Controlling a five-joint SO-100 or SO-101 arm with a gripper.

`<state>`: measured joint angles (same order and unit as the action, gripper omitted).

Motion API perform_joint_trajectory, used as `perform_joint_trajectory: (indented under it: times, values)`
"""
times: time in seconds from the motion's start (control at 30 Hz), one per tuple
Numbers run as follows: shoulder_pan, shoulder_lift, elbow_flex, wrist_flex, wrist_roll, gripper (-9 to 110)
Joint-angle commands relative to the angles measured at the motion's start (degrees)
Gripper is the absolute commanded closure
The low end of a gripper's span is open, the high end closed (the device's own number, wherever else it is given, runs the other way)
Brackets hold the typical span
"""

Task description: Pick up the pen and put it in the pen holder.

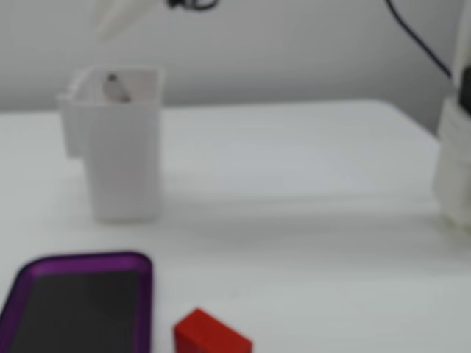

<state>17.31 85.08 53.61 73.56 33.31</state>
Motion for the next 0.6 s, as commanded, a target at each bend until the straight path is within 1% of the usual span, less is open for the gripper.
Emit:
perform_joint_trajectory:
  times: [0.0,0.13,0.27,0.4,0.5,0.57]
  values:
    - [-0.18,1.14,-2.46,1.58,-2.37,97]
    - [-0.18,4.04,-7.38,6.77,-6.42,93]
    - [-0.88,9.05,-12.48,12.39,-14.24,91]
    - [-8.09,16.44,-15.12,18.81,-20.04,91]
    - [-13.27,23.99,-14.33,22.50,-22.15,91]
    - [-15.21,29.36,-12.22,22.85,-22.68,91]
